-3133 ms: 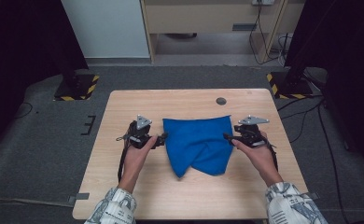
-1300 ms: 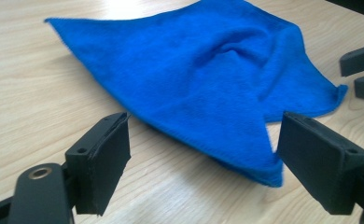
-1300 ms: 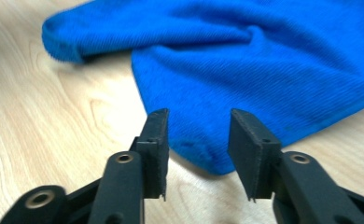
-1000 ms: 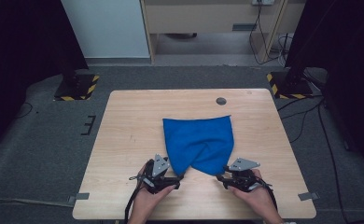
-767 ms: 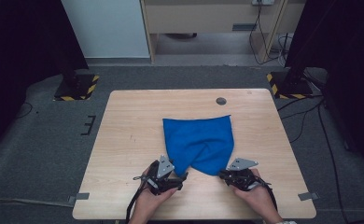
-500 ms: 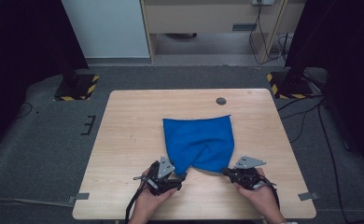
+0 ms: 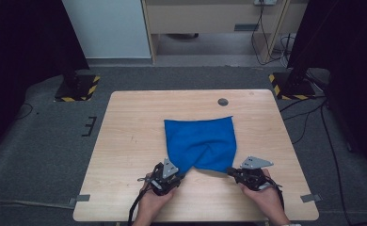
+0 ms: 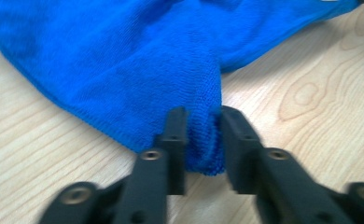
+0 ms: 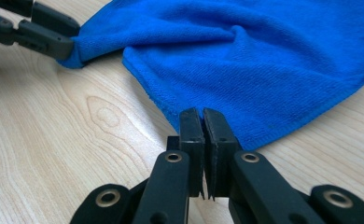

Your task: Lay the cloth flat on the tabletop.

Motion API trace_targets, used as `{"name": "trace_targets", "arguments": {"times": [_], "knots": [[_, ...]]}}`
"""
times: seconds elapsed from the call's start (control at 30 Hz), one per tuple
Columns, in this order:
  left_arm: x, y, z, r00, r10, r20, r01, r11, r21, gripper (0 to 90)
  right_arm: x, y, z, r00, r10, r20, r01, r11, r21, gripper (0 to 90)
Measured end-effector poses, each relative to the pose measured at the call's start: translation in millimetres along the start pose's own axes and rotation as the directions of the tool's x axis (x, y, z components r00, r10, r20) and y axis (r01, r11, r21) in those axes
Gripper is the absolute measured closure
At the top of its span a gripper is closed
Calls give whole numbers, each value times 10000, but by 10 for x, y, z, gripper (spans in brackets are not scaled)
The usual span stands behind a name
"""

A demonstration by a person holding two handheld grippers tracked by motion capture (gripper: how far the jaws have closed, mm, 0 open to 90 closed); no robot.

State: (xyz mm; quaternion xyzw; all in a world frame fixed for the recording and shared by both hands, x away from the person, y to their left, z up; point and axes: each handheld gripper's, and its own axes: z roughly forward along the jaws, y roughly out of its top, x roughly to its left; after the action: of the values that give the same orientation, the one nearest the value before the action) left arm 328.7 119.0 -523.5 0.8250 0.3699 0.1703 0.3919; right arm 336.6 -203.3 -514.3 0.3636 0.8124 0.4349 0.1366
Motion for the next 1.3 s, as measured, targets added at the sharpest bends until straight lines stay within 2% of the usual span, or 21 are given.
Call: {"name": "trace_targets", "arguments": {"times": [0.1,0.23,0.37,0.43,0.57,0.67,0.8,0.9,1.1,1.23,1.3], "knots": [[79,10,-26,9983,-534,212,539,9983,-232,824,-40,-3,-22,9999,82,98,-81,10000,-52,873],[176,35,-129,9960,-875,189,885,9939,-651,828,-133,-15,-85,9991,166,395,-165,9999,-48,873],[234,31,-192,9958,-880,257,895,9937,-671,828,-235,-57,-161,9970,487,607,-487,9988,-11,873],[244,33,-208,9965,-781,282,797,9948,-627,828,-242,-66,-190,9975,391,592,-392,9992,5,873],[289,31,-250,9972,-726,173,736,9952,-646,827,-201,-69,-216,9980,277,560,-279,9996,28,873],[357,12,-266,9956,-931,84,935,9935,-654,828,-179,-74,-232,9984,159,549,-163,9998,72,873],[416,-7,-267,9938,-1102,148,1109,9918,-635,828,-141,-76,-288,9985,88,534,-88,10000,11,874],[443,-7,-278,9946,-1024,161,1032,9927,-621,828,-98,-78,-333,9987,24,505,-22,10000,-35,874],[519,-39,-345,9951,-922,359,940,9941,-538,808,69,-79,-384,9983,-500,314,499,9987,54,873],[557,-70,-391,9927,-1113,468,1141,9916,-610,787,124,-81,-364,9963,-805,306,797,9964,278,871],[559,-80,-430,9922,-1128,531,1160,9914,-607,788,138,-82,-367,9965,-778,302,770,9966,288,870]]}}
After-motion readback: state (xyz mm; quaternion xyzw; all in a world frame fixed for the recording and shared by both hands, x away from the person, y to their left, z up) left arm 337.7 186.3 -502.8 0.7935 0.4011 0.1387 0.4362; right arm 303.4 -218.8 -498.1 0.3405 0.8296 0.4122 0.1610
